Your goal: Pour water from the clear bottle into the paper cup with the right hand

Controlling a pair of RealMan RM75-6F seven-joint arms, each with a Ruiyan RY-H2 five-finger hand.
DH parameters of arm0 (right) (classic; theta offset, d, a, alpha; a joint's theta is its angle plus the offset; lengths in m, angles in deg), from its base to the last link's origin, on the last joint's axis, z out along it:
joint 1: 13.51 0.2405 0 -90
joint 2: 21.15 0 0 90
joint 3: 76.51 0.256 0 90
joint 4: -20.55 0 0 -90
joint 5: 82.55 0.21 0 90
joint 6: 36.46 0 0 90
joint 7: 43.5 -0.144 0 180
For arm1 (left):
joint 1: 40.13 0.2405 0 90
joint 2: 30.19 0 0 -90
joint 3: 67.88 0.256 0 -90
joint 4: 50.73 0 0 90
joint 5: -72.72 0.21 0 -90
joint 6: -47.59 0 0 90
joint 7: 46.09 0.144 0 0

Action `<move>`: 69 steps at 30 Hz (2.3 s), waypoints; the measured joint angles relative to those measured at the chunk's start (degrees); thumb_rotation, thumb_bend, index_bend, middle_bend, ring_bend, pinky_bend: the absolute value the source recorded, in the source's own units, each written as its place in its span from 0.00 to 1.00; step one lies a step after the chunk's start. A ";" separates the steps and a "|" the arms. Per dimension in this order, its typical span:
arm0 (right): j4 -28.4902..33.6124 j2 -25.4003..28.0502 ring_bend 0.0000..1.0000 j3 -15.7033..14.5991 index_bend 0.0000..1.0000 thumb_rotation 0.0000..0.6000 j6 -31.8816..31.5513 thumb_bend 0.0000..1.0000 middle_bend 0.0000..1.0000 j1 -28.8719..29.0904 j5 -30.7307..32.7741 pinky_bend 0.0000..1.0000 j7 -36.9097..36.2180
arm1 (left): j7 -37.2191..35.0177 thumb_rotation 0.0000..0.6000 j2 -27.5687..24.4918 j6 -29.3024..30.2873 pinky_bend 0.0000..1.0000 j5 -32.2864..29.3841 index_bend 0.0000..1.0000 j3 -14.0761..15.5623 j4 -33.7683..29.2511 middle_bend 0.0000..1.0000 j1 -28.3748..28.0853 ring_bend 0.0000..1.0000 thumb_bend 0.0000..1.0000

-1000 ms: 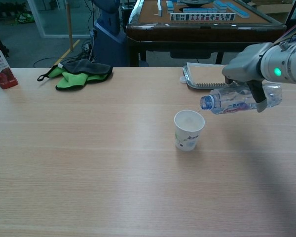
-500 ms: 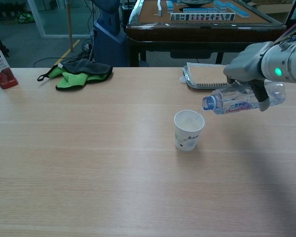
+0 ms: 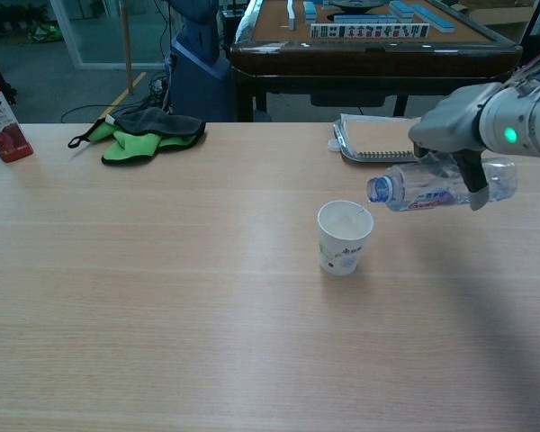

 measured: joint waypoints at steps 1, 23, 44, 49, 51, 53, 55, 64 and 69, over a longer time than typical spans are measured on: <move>-0.23 -0.07 0.52 0.06 0.62 1.00 0.40 0.03 0.58 -0.27 -0.24 0.57 -0.61 | 0.00 1.00 0.00 0.00 0.60 -0.01 0.50 0.00 0.00 0.45 0.01 0.33 0.24; -7.08 -0.46 0.52 2.80 0.62 1.00 9.72 0.03 0.58 -11.77 -17.96 0.57 -28.22 | 0.39 1.00 0.10 -0.32 0.60 -0.06 0.50 0.13 0.08 0.45 -0.05 0.33 0.24; -22.21 -4.38 0.52 4.47 0.62 1.00 10.33 0.03 0.58 -27.63 -55.10 0.57 -68.00 | 1.52 1.00 0.81 -0.67 0.60 0.06 0.50 0.27 0.79 0.45 -0.32 0.33 0.24; -27.63 -7.20 0.52 4.37 0.62 1.00 8.27 0.03 0.58 -30.14 -61.24 0.57 -76.28 | 1.66 1.00 0.82 -0.66 0.60 0.13 0.50 0.31 0.80 0.45 -0.32 0.33 0.24; -29.75 -8.34 0.52 4.32 0.62 1.00 7.55 0.02 0.58 -30.91 -62.94 0.57 -79.09 | 1.63 1.00 0.84 -0.74 0.60 0.07 0.50 0.34 0.83 0.45 -0.33 0.33 0.24; -32.48 -9.77 0.52 4.27 0.62 1.00 6.71 0.02 0.57 -31.76 -64.81 0.57 -82.29 | 1.66 1.00 0.85 -0.77 0.60 0.03 0.50 0.33 0.87 0.45 -0.34 0.33 0.24; -35.19 -11.19 0.52 4.23 0.62 1.00 5.98 0.02 0.57 -32.52 -66.37 0.57 -85.28 | 1.65 1.00 0.87 -0.82 0.60 0.04 0.50 0.34 0.88 0.45 -0.36 0.33 0.24; -44.93 -17.05 0.51 4.56 0.62 1.00 3.57 0.02 0.56 -34.85 -70.82 0.57 -96.36 | 1.57 1.00 0.91 -0.94 0.60 -0.09 0.50 0.38 0.98 0.45 -0.38 0.33 0.24; -49.13 -19.92 0.50 4.99 0.62 1.00 2.11 0.02 0.55 -35.84 -72.35 0.57 -101.13 | 1.55 1.00 0.91 -0.92 0.60 0.02 0.50 0.41 0.98 0.45 -0.39 0.33 0.24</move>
